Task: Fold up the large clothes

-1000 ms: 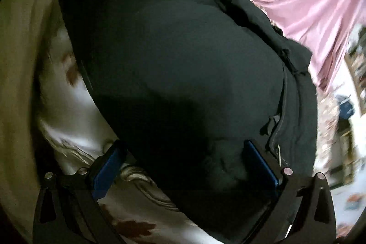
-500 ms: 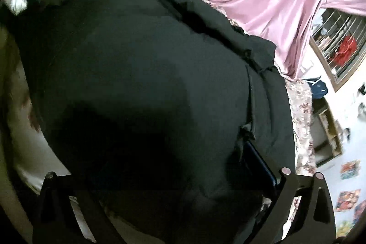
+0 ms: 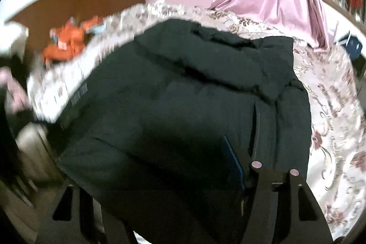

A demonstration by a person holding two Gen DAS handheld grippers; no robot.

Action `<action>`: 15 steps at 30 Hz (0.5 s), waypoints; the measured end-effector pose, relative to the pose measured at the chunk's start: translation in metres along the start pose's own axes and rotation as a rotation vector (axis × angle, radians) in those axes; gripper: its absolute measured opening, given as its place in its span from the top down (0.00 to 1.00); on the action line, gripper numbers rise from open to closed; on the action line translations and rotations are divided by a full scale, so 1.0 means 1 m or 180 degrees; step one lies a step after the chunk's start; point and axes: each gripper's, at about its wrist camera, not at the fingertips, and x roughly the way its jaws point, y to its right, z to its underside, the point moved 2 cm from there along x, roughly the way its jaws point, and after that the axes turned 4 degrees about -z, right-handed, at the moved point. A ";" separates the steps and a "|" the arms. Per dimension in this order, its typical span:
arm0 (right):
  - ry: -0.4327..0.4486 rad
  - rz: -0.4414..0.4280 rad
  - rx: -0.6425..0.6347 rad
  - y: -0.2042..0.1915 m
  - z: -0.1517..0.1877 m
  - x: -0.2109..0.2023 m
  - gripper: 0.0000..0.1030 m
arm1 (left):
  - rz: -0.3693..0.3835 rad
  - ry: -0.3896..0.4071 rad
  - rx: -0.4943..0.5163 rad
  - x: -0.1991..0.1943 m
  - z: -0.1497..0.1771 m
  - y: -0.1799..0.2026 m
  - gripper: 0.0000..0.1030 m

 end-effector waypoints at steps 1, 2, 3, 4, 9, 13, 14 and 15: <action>0.0035 -0.0059 0.0075 0.003 -0.007 -0.001 0.45 | -0.0225 -0.0102 -0.0003 0.007 -0.002 0.000 0.01; 0.0065 -0.0093 0.0130 0.006 -0.012 0.001 0.45 | -0.0372 -0.0211 -0.0030 0.014 -0.005 -0.002 0.01; 0.0082 -0.0100 0.0154 0.010 -0.016 0.004 0.45 | -0.0469 -0.0315 -0.0064 0.021 -0.007 -0.005 0.01; 0.0110 -0.0094 0.0160 0.010 -0.018 0.004 0.45 | -0.0530 -0.0423 -0.0128 0.029 -0.008 -0.010 0.01; 0.0138 -0.0030 0.0099 0.004 -0.025 0.011 0.45 | -0.0426 -0.0559 -0.0529 0.041 -0.010 -0.037 0.09; 0.0153 0.0043 0.0018 0.005 -0.032 0.007 0.45 | -0.0487 -0.0668 -0.0857 0.047 -0.004 -0.057 0.42; 0.0152 0.0048 0.0009 0.005 -0.034 0.005 0.45 | -0.0464 -0.0642 -0.0924 0.044 -0.003 -0.059 0.48; 0.0141 0.0065 -0.0003 0.004 -0.032 0.005 0.45 | -0.0454 -0.0581 -0.0989 0.041 -0.003 -0.063 0.52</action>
